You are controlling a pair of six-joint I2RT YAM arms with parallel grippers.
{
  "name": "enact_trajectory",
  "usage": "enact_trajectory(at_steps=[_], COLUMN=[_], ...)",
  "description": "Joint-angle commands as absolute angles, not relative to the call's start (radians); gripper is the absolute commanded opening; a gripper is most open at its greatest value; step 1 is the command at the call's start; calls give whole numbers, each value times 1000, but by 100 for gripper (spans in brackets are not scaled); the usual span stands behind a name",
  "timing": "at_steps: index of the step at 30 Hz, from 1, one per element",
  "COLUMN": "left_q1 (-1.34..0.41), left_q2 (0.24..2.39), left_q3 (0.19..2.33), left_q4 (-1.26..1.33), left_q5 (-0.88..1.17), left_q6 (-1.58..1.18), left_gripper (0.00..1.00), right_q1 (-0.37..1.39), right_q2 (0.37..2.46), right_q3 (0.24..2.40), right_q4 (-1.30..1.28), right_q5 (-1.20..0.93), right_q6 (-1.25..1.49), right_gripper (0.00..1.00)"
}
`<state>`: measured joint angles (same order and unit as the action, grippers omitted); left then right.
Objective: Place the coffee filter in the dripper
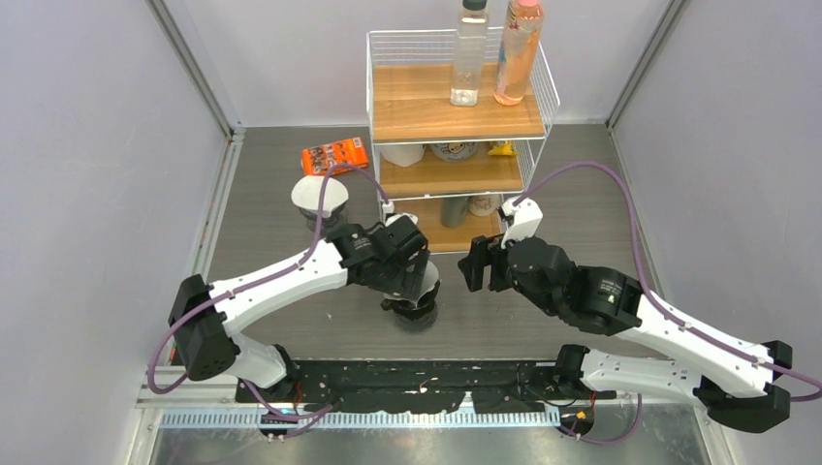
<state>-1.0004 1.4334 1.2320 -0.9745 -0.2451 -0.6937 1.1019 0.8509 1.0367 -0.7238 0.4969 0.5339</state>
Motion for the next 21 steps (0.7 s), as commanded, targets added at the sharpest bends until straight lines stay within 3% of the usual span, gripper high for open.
enact_trajectory(at_steps=[1, 5, 21], left_q1=[-1012, -1016, -1059], left_q2=[1453, 1470, 1403], left_q3=[1289, 1299, 1344], left_q4=[-1004, -1015, -994], left_q5=[-283, -288, -310], left_q6=[-678, -677, -653], left_gripper=[100, 100, 100], right_q1=[1098, 1098, 1095], right_q2=[826, 817, 764], right_q3=[1018, 1005, 985], right_q4=[-704, -703, -681], right_q5=[553, 559, 545], right_q6=[549, 549, 540], right_gripper=[82, 89, 98])
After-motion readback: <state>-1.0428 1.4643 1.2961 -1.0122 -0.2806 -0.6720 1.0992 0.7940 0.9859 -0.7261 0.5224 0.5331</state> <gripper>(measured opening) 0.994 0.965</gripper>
